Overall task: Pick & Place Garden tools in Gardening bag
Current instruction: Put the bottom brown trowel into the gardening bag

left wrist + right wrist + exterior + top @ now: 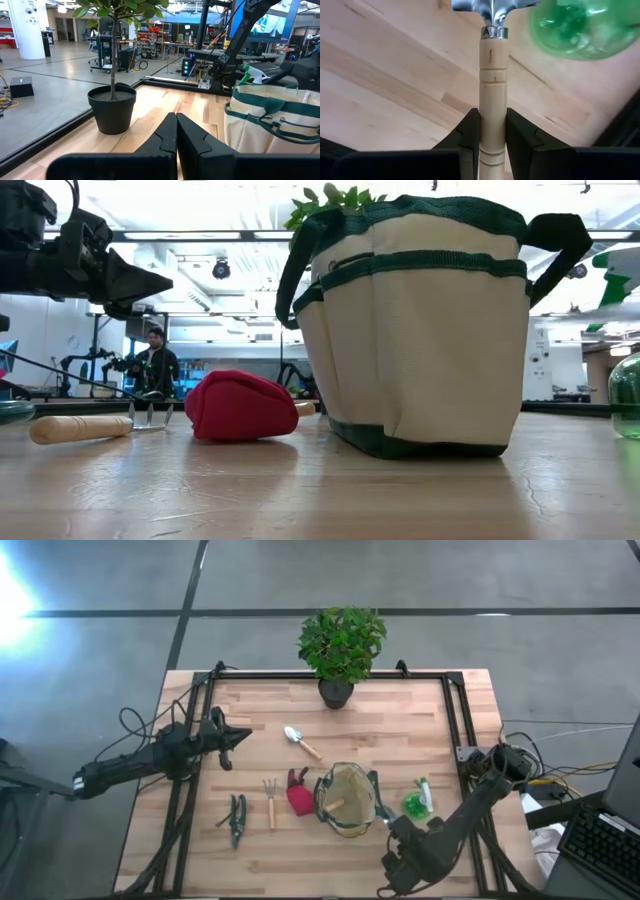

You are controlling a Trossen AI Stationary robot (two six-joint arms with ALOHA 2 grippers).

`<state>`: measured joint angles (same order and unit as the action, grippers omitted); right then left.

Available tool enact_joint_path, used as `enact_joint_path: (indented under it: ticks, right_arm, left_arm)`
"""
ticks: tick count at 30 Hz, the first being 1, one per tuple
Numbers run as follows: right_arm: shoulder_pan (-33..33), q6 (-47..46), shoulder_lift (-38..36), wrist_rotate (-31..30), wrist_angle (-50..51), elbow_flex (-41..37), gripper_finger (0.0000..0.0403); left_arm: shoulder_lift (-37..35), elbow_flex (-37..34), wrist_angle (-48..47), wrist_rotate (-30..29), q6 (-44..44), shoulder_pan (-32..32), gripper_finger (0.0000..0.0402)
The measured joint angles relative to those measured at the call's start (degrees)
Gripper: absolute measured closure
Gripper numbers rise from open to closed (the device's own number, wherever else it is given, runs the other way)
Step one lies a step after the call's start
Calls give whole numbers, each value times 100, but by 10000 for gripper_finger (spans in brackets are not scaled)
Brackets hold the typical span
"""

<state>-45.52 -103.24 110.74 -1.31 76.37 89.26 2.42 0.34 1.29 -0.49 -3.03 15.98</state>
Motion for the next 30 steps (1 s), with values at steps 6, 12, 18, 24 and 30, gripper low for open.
enact_joint_path:
  ticks: [6,12,18,24,30]
  right_arm:
    - [-33,33,0,-22,699,564,352]
    - [-37,3,-53,-91,1340,1036,352]
    - [49,31,-200,-898,1366,1278,352]
    - [330,157,-236,-1382,1355,1350,352]
    - [865,443,-236,-1540,1275,1350,352]
  left_arm:
    - [0,0,-1,0,0,0,399]
    - [0,0,1,0,0,0,399]
    - [-1,0,0,0,0,0,399]
    - [-2,0,0,-2,0,0,399]
    - [-2,0,0,0,0,-1,399]
